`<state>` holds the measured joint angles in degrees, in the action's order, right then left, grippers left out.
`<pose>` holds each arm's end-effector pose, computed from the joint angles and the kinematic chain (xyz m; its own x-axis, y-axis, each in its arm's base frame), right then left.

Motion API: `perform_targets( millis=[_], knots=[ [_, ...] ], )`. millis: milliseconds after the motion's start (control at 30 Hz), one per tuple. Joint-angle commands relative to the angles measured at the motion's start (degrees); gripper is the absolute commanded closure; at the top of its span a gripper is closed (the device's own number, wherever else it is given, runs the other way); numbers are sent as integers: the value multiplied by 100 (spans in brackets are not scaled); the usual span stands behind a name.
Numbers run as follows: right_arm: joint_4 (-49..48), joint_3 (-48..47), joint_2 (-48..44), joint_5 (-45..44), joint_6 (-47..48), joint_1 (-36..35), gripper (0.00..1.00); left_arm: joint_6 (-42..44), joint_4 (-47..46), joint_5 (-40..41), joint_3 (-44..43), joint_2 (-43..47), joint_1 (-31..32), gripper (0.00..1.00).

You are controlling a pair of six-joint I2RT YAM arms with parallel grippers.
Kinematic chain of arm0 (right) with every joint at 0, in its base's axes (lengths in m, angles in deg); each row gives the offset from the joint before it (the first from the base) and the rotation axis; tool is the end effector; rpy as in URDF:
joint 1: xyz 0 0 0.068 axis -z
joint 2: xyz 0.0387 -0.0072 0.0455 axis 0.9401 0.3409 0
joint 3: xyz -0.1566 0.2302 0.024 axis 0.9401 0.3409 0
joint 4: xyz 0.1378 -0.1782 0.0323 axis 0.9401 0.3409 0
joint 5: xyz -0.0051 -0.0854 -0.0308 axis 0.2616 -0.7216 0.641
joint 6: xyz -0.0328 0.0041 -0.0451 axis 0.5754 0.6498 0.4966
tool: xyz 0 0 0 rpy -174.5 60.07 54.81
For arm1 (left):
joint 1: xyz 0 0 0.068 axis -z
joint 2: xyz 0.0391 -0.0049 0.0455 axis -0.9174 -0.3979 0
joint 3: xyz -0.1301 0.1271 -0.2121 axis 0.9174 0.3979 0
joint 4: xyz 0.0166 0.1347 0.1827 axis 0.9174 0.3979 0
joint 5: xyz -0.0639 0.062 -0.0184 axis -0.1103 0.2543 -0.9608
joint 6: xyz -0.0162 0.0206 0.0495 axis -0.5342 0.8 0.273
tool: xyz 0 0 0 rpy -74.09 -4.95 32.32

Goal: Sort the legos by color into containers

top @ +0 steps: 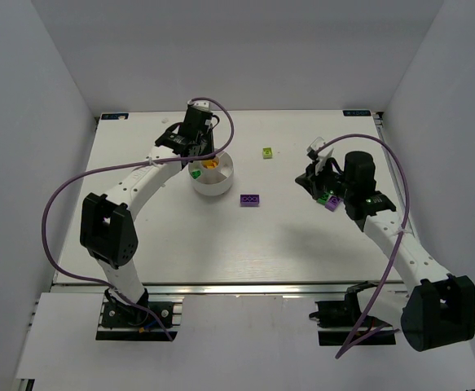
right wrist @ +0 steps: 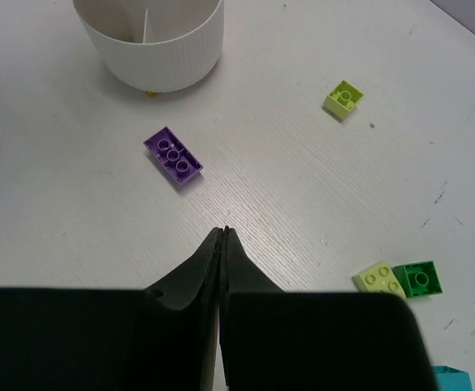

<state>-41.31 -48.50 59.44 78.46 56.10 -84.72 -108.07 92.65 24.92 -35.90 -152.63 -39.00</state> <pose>0.2098 0.0741 0.3127 -0.1217 -0.2945 -0.9479 -0.7265 0.6771 -0.1172 0.3290 -0.1604 0.3222 -0.6919 -0.0184 -0.7217 0.0476 0.9963 -0.0710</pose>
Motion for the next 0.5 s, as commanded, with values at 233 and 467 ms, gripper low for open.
perform_targets(
  millis=[233, 467],
  knots=[
    [-238, 3, -29, 243, -95, 103, 100, 78, -358, 53, -111, 36, -13, 100],
    [-238, 21, -37, 295, -95, 208, 100, 78, -341, -61, -49, -114, -13, 97]
  ],
)
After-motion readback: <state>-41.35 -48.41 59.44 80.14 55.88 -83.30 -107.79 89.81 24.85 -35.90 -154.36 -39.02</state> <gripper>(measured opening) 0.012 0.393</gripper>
